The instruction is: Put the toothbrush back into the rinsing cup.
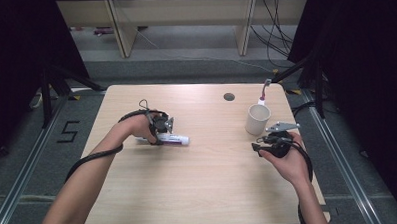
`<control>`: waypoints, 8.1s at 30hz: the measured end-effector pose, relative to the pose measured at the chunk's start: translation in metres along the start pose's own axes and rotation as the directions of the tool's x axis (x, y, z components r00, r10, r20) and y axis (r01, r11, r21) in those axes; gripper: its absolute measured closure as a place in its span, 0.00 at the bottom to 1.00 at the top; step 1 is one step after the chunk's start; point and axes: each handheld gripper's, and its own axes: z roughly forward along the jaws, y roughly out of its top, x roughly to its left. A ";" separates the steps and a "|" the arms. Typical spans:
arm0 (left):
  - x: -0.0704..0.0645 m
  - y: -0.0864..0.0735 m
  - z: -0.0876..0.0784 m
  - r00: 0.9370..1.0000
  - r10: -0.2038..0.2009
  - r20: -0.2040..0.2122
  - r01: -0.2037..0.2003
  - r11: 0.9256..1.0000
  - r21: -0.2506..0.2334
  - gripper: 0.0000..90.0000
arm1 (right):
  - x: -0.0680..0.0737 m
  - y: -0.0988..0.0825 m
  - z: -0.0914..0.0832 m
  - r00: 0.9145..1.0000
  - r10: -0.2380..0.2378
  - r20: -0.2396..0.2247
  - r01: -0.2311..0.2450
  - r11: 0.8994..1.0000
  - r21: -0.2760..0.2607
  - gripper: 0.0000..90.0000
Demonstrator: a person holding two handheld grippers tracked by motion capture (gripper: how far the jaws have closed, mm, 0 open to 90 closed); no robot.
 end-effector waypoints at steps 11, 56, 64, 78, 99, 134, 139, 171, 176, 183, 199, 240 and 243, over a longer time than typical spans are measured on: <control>-0.001 0.007 0.006 1.000 0.017 0.016 -0.017 1.000 0.001 0.58 | 0.000 0.001 0.001 1.000 -0.005 -0.002 0.005 1.000 0.003 0.52; -0.006 0.020 0.002 0.995 0.082 0.050 -0.087 0.991 0.102 0.83 | 0.003 0.000 0.005 1.000 0.012 -0.020 -0.012 1.000 0.018 0.52; -0.013 0.023 -0.006 0.995 0.079 0.058 -0.083 0.994 0.077 0.84 | 0.006 0.003 0.006 0.999 -0.045 -0.024 0.046 0.999 0.017 0.53; -0.043 0.038 -0.037 0.994 0.093 0.066 -0.096 0.994 0.046 0.84 | 0.051 0.016 0.013 0.929 -0.288 -0.233 0.264 0.956 -0.130 0.51; -0.065 0.069 -0.049 0.986 0.133 0.099 -0.131 0.991 -0.029 0.84 | 0.125 0.034 0.063 0.799 -0.446 -0.404 0.361 0.893 -0.270 0.42; -0.070 0.084 -0.053 0.982 0.149 0.116 -0.139 0.986 -0.088 0.84 | 0.140 0.036 0.079 0.781 -0.458 -0.425 0.372 0.887 -0.272 0.63; -0.071 0.085 -0.054 0.980 0.157 0.118 -0.147 0.985 -0.092 0.84 | 0.140 0.036 0.079 0.781 -0.461 -0.421 0.376 0.886 -0.273 0.70; -0.073 0.086 -0.056 0.982 0.147 0.115 -0.135 0.985 -0.112 0.84 | 0.141 0.036 0.078 0.776 -0.471 -0.420 0.389 0.881 -0.269 0.72; -0.073 0.086 -0.057 0.981 0.152 0.117 -0.140 0.985 -0.104 0.84 | 0.142 0.036 0.078 0.773 -0.474 -0.422 0.390 0.879 -0.274 0.74; -0.075 0.088 -0.056 0.979 0.163 0.119 -0.151 0.983 -0.101 0.83 | 0.142 0.035 0.077 0.770 -0.482 -0.418 0.396 0.875 -0.278 0.78; -0.079 0.083 -0.069 0.987 0.158 0.022 -0.153 0.976 -0.155 0.65 | 0.138 0.032 0.068 0.797 -0.451 -0.402 0.372 0.891 -0.261 0.80; -0.086 0.040 -0.038 0.826 -0.463 0.322 0.519 0.402 -0.754 0.29 | 0.086 0.014 0.011 0.933 -0.288 -0.217 0.140 0.843 -0.519 0.80; -0.084 0.041 -0.038 0.821 -0.465 0.333 0.526 0.386 -0.758 0.29 | 0.088 0.014 0.011 0.935 -0.286 -0.212 0.141 0.845 -0.516 0.80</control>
